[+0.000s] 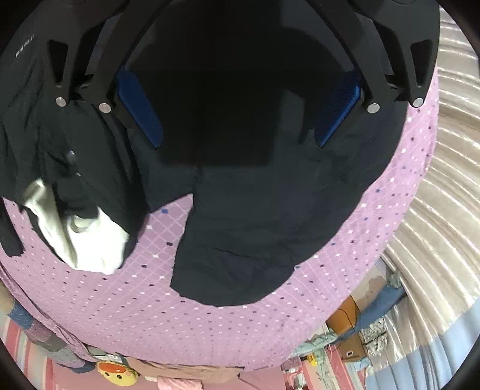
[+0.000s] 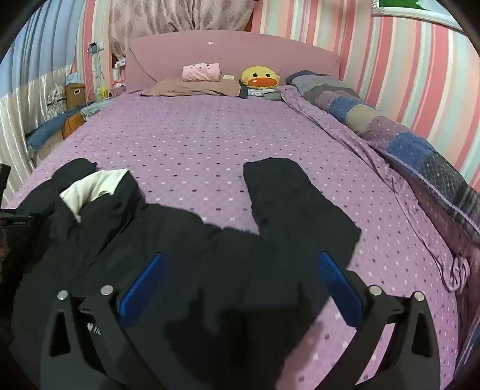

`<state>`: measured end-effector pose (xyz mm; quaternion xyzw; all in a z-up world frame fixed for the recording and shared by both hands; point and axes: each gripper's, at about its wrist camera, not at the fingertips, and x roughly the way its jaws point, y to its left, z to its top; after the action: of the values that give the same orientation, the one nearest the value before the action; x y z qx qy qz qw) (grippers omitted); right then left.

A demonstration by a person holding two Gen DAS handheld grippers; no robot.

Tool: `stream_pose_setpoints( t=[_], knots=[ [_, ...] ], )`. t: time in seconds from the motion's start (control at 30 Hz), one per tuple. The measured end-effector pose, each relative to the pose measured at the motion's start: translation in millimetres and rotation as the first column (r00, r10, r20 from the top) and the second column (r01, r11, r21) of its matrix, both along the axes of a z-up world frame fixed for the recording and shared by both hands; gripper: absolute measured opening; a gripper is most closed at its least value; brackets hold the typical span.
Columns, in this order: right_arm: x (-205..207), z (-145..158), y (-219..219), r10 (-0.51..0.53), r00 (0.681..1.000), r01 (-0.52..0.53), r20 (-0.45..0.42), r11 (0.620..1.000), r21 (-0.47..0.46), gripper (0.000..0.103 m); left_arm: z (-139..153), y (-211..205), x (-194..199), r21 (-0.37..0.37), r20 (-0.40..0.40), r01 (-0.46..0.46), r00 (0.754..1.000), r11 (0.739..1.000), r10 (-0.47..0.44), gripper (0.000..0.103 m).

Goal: Fold large clothes

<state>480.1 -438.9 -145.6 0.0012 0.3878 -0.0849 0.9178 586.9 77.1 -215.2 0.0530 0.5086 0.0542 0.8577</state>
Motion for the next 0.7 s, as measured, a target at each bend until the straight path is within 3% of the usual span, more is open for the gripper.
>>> stream_pose_setpoints(
  t=[0.3, 0.4, 0.57, 0.7],
  knots=[
    [31.1, -28.1, 13.3, 0.029, 0.998, -0.030, -0.047, 0.999, -0.037, 0.101, -27.3, -7.9, 65.4, 0.105, -0.031, 0.004, 1.000, 0.994, -0.001, 0.087],
    [28.5, -41.6, 13.3, 0.033, 0.997, -0.035, -0.075, 0.999, -0.024, 0.101, -38.1, -5.4, 78.1, 0.114, -0.062, 0.005, 0.998, 0.994, 0.002, 0.058],
    [19.1, -55.9, 14.5, 0.055, 0.992, -0.058, -0.115, 0.998, -0.023, 0.101, -29.8, 10.8, 74.2, 0.011, -0.037, -0.011, 0.999, 1.000, 0.011, 0.010],
    [10.6, -54.6, 14.3, 0.066, 0.990, -0.070, -0.125, 0.997, -0.029, 0.101, -2.7, 39.5, 60.5, -0.124, -0.002, -0.025, 1.000, 0.992, 0.025, 0.004]
  ],
)
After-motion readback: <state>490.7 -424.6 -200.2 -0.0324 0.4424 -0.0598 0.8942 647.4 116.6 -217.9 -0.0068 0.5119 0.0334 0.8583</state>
